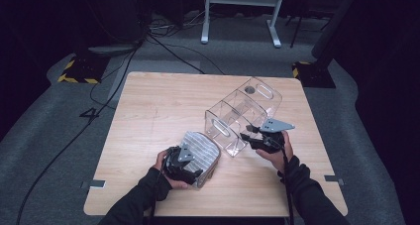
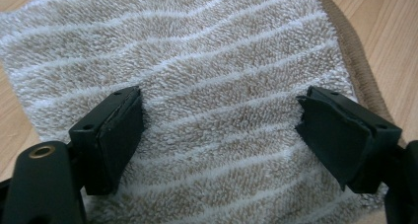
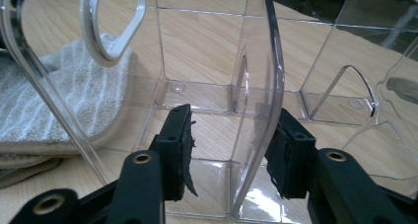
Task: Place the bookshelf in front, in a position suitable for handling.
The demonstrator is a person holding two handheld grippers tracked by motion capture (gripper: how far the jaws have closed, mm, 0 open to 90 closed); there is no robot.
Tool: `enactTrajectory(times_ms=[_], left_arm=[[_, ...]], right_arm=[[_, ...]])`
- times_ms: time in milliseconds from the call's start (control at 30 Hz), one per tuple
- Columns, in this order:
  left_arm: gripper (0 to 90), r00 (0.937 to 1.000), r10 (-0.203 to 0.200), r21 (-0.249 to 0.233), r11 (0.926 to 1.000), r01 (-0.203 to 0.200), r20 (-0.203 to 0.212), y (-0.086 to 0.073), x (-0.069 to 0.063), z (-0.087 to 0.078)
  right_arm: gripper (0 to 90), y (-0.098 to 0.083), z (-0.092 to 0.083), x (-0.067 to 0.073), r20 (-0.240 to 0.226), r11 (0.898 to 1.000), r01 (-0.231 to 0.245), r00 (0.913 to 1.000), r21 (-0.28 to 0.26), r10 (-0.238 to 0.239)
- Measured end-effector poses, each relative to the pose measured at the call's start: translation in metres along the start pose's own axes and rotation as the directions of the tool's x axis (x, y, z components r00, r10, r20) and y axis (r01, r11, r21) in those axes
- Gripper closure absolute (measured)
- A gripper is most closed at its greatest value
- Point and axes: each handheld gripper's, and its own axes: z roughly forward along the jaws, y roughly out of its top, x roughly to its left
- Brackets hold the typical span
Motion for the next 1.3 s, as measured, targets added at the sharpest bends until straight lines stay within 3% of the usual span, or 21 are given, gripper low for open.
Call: enactTrajectory(times_ms=[167,267,333,467,567,733,900,967,1067,1133,1267,1300], left_arm=[[23.7,0.9998,0.013,-0.004,0.9999,-0.013,-0.013,0.000,0.000,-0.003],[26.0,0.9989,0.004,-0.048,0.9988,-0.006,-0.046,0.000,0.002,-0.014],[22.8,0.9976,-0.022,-0.091,0.9957,0.016,-0.065,-0.002,0.005,-0.026],[16.8,0.9897,-0.110,-0.087,0.9910,0.102,-0.091,-0.010,0.022,-0.034],[16.5,0.9816,-0.174,-0.067,0.9833,0.169,-0.078,-0.011,0.033,-0.026],[15.3,0.9918,-0.119,-0.014,0.9928,0.119,-0.046,0.000,0.026,-0.005],[12.8,0.9933,-0.114,0.008,0.9934,0.114,-0.017,0.005,0.027,0.005],[13.7,0.9906,-0.137,0.016,0.9904,0.137,0.000,0.005,0.029,0.009],[26.0,0.9928,-0.116,0.019,0.9932,0.115,0.030,0.006,0.027,0.008],[42.2,0.9947,-0.082,0.004,0.9966,0.082,0.061,0.008,0.024,0.008],[61.3,0.9973,-0.046,-0.013,0.9988,0.047,0.057,0.012,0.022,0.009],[67.2,0.9988,-0.027,-0.017,0.9995,0.028,0.042,0.014,0.021,0.008]], right_arm=[[77.5,-0.002,-0.002,-0.002,-0.003,1.000,-0.001,1.0000,-0.008,0.001],[78.6,-0.002,-0.002,0.001,0.009,1.000,0.016,0.9998,-0.001,-0.016],[78.7,-0.002,-0.002,0.002,0.017,1.000,0.023,0.9996,0.004,-0.023],[78.3,-0.002,-0.002,0.001,0.011,1.000,0.022,0.9997,0.004,-0.022],[76.5,-0.002,-0.001,0.002,0.013,1.000,0.030,0.9995,0.006,-0.030],[76.3,-0.002,0.000,0.003,0.001,0.999,0.032,0.9995,0.009,-0.032],[78.3,-0.002,0.001,0.003,-0.002,0.999,0.036,0.9994,0.012,-0.036],[80.6,-0.002,0.000,0.004,-0.017,0.999,0.035,0.9992,0.012,-0.035],[81.3,-0.002,0.001,0.006,-0.035,0.999,0.048,0.9982,0.012,-0.048],[81.2,-0.002,0.001,0.008,-0.043,0.999,0.051,0.9978,0.012,-0.050],[81.0,-0.001,0.002,0.011,-0.056,0.998,0.059,0.9968,0.013,-0.058],[80.8,0.000,0.001,0.013,-0.054,0.997,0.081,0.9954,0.020,-0.080]])
